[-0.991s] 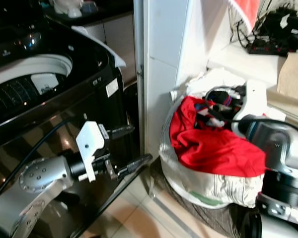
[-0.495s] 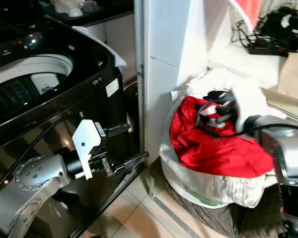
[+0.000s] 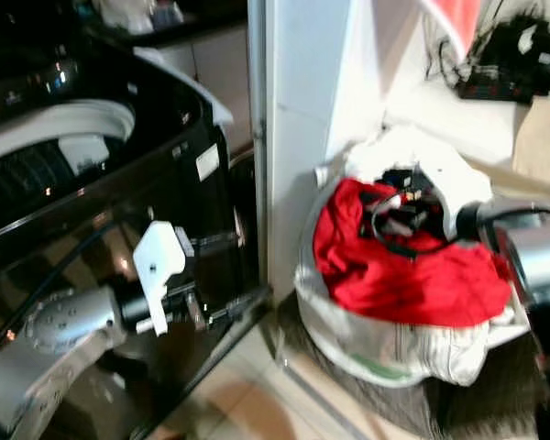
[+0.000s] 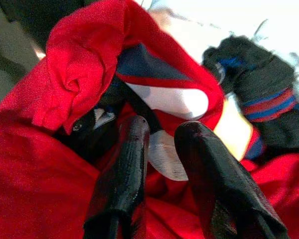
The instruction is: Clothes washing
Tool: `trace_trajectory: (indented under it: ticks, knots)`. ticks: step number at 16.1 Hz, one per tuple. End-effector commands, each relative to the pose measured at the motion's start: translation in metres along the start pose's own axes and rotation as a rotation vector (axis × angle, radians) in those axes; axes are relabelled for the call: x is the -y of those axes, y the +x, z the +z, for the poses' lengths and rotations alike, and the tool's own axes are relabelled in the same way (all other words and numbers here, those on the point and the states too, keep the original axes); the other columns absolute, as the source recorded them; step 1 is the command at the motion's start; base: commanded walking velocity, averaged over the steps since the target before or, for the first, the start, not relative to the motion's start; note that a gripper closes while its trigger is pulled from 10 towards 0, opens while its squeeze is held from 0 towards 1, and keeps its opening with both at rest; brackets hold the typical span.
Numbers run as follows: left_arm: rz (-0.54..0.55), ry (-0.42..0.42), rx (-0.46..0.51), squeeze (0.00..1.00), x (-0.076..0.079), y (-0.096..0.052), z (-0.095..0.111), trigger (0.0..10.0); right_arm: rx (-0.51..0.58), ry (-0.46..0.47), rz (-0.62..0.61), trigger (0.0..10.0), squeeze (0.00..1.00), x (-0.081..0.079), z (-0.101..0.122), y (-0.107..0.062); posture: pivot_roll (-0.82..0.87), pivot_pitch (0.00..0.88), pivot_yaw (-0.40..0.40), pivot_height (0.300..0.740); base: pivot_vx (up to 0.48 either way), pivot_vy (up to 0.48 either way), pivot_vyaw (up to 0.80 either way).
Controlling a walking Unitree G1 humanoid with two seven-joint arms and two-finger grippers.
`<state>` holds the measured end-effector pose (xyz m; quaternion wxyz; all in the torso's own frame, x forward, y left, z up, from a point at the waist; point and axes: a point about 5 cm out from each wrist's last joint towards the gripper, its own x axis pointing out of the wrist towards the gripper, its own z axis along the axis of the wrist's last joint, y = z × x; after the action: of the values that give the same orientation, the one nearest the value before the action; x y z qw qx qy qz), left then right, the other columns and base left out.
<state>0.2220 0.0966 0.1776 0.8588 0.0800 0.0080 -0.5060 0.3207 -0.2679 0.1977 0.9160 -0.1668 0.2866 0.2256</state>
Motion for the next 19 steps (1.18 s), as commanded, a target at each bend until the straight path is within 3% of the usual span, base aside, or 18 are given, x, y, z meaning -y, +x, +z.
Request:
trace_trajectory:
  ticks: [1, 8, 10, 11, 12, 13, 15, 19]
  knots:
    - [-0.021, 0.012, 0.008, 0.00, 0.000, 0.000, 0.005, 10.0, -0.005, -0.007, 0.022, 10.0, 1.00, 0.001, 0.002, 0.004, -0.05, 0.000, 0.041, 0.740, 0.000, 0.000, 0.00]
    - [-0.014, 0.005, 0.001, 0.00, 0.002, -0.004, 0.006, 10.0, -0.046, 0.042, 0.059, 10.0, 1.00, 0.006, -0.002, 0.024, -0.03, 0.000, 0.024, 0.740, 0.000, 0.000, 0.00]
    - [-0.010, 0.004, 0.002, 0.00, 0.002, -0.004, 0.006, 10.0, -0.070, 0.068, -0.001, 10.0, 1.00, 0.010, -0.004, 0.027, -0.03, 0.000, 0.019, 0.740, 0.000, 0.000, 0.00]
    - [-0.009, 0.002, 0.003, 0.00, 0.003, -0.004, 0.006, 10.0, -0.084, 0.099, -0.014, 10.0, 0.13, 0.012, -0.004, 0.028, -0.03, 0.000, 0.019, 0.740, 0.000, 0.000, 0.00]
    - [-0.009, 0.002, 0.003, 0.00, 0.003, -0.004, 0.006, 10.0, -0.080, 0.117, -0.004, 10.0, 0.13, 0.012, -0.004, 0.028, -0.03, 0.000, 0.019, 0.740, 0.000, 0.000, 0.00]
    - [-0.011, 0.001, 0.004, 0.00, 0.004, -0.004, 0.006, 10.0, -0.099, 0.152, 0.012, 10.0, 0.00, 0.009, -0.004, 0.029, -0.03, 0.000, 0.020, 0.740, 0.000, 0.000, 0.00]
    - [-0.015, 0.002, 0.005, 0.00, 0.003, -0.004, 0.007, 10.0, -0.111, 0.247, 0.072, 10.0, 0.00, 0.002, -0.006, 0.034, -0.03, 0.000, 0.019, 0.740, 0.000, 0.000, 0.00]
    - [-0.028, 0.003, -0.001, 0.00, 0.005, -0.005, 0.007, 10.0, -0.107, 0.251, 0.105, 10.0, 0.00, -0.004, -0.004, 0.042, -0.02, 0.000, 0.018, 0.740, 0.000, 0.000, 0.00]
